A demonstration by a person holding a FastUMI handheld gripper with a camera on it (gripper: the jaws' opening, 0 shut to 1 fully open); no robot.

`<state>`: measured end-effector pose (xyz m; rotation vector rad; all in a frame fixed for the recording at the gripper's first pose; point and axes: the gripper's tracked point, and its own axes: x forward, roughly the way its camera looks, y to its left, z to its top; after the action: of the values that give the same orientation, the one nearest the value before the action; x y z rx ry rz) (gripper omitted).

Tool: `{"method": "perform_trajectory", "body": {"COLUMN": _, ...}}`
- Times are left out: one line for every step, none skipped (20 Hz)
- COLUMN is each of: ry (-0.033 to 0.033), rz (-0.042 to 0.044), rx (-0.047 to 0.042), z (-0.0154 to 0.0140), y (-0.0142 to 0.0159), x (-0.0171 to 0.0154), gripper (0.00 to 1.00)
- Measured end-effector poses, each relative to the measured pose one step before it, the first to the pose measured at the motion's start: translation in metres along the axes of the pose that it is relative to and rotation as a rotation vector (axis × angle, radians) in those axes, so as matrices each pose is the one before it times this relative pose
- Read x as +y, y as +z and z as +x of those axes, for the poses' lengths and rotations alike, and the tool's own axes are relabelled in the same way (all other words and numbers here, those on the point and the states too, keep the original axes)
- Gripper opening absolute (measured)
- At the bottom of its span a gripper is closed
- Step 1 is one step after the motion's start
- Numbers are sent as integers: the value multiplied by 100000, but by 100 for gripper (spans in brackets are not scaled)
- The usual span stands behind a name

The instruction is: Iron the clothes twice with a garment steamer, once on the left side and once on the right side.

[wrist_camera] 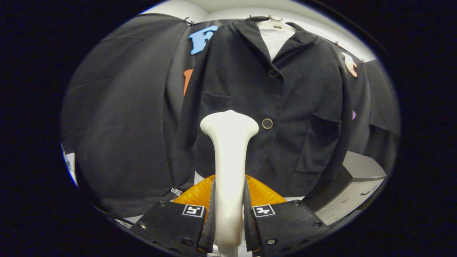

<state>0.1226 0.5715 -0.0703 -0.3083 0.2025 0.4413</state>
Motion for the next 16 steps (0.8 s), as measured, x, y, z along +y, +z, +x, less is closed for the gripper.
{"method": "perform_trajectory", "body": {"ry": 429, "rz": 264, "rx": 2394, "z": 51, "y": -852, "x": 118, "gripper": 36}}
{"method": "perform_trajectory", "body": {"ry": 238, "rz": 235, "rx": 1828, "z": 232, "y": -740, "x": 43, "gripper": 36}}
{"method": "perform_trajectory", "body": {"ry": -37, "rz": -389, "rx": 1788, "z": 218, "y": -839, "x": 10, "gripper": 36}}
{"method": "perform_trajectory", "body": {"ry": 0, "rz": -619, "rx": 1066, "z": 71, "y": -671, "x": 65, "gripper": 36}}
{"method": "perform_trajectory", "body": {"ry": 134, "rz": -398, "rx": 1197, "z": 173, "y": -527, "x": -49, "gripper": 36}}
{"method": "perform_trajectory", "body": {"ry": 216, "rz": -193, "rx": 1346, "z": 78, "y": -678, "x": -65, "gripper": 36}}
{"method": "perform_trajectory", "body": {"ry": -80, "rz": 7, "rx": 1138, "z": 133, "y": -465, "x": -55, "gripper": 36}}
{"method": "perform_trajectory", "body": {"ry": -258, "rz": -338, "rx": 1095, "z": 20, "y": -474, "x": 32, "gripper": 36}}
{"method": "perform_trajectory", "body": {"ry": -177, "rz": -267, "rx": 812, "z": 133, "y": -470, "x": 26, "gripper": 36}}
{"method": "perform_trajectory", "body": {"ry": -68, "rz": -306, "rx": 1152, "z": 134, "y": -658, "x": -10, "gripper": 36}}
{"method": "perform_trajectory", "body": {"ry": 75, "rz": 70, "rx": 1055, "z": 101, "y": -444, "x": -39, "gripper": 36}}
{"method": "perform_trajectory", "body": {"ry": 10, "rz": -163, "rx": 1164, "z": 79, "y": -548, "x": 5, "gripper": 36}}
{"method": "perform_trajectory", "body": {"ry": -194, "rz": -235, "rx": 1126, "z": 173, "y": -547, "x": -77, "gripper": 36}}
{"method": "perform_trajectory", "body": {"ry": -147, "rz": -323, "rx": 987, "z": 101, "y": -660, "x": 60, "gripper": 36}}
{"method": "perform_trajectory", "body": {"ry": -43, "rz": -185, "rx": 911, "z": 126, "y": -367, "x": -53, "gripper": 36}}
{"method": "perform_trajectory", "body": {"ry": 115, "rz": -389, "rx": 716, "z": 157, "y": -369, "x": 58, "gripper": 36}}
